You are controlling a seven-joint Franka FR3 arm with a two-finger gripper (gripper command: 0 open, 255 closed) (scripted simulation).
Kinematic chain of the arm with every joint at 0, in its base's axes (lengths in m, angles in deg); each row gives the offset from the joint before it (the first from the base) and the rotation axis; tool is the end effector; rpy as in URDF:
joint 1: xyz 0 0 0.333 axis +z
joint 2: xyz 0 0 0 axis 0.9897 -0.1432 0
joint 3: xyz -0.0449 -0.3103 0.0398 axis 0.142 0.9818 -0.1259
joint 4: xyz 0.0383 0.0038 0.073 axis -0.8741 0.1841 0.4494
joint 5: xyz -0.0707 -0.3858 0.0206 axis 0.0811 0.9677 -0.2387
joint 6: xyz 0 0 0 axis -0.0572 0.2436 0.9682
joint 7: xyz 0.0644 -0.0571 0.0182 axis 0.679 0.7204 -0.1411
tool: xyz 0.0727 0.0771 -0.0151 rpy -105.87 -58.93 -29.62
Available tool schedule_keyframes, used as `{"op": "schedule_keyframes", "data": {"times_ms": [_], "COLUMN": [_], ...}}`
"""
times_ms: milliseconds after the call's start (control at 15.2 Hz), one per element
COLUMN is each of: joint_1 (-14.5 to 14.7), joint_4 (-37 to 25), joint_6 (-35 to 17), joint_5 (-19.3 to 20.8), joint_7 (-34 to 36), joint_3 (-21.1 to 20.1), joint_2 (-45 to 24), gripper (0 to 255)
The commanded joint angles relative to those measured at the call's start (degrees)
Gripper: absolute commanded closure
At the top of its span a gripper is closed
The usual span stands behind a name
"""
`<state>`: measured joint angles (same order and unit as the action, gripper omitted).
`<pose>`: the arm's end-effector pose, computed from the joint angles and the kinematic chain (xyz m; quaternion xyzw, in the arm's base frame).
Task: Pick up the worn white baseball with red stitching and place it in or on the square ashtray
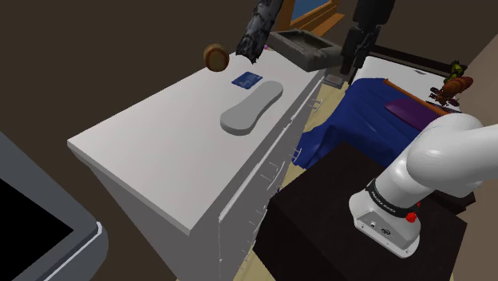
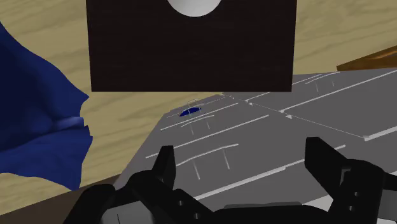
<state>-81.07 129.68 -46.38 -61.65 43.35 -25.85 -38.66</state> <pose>0.2985 0.0039 0.5615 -0.9958 -0.0396 0.0716 0.0414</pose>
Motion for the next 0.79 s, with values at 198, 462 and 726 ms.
{"op": "schedule_keyframes", "data": {"times_ms": [198, 462, 726], "joint_1": [1.12, 2.44, 3.5], "joint_4": [-0.98, -3.14, -6.27], "joint_6": [-4.31, -9.95, -15.3], "joint_5": [-2.79, -5.81, -7.96], "joint_7": [2.75, 6.2, 9.5], "joint_3": [-2.42, -5.56, -8.6], "joint_2": [-2.83, -7.17, -12.04], "gripper": [0, 0, 0]}}
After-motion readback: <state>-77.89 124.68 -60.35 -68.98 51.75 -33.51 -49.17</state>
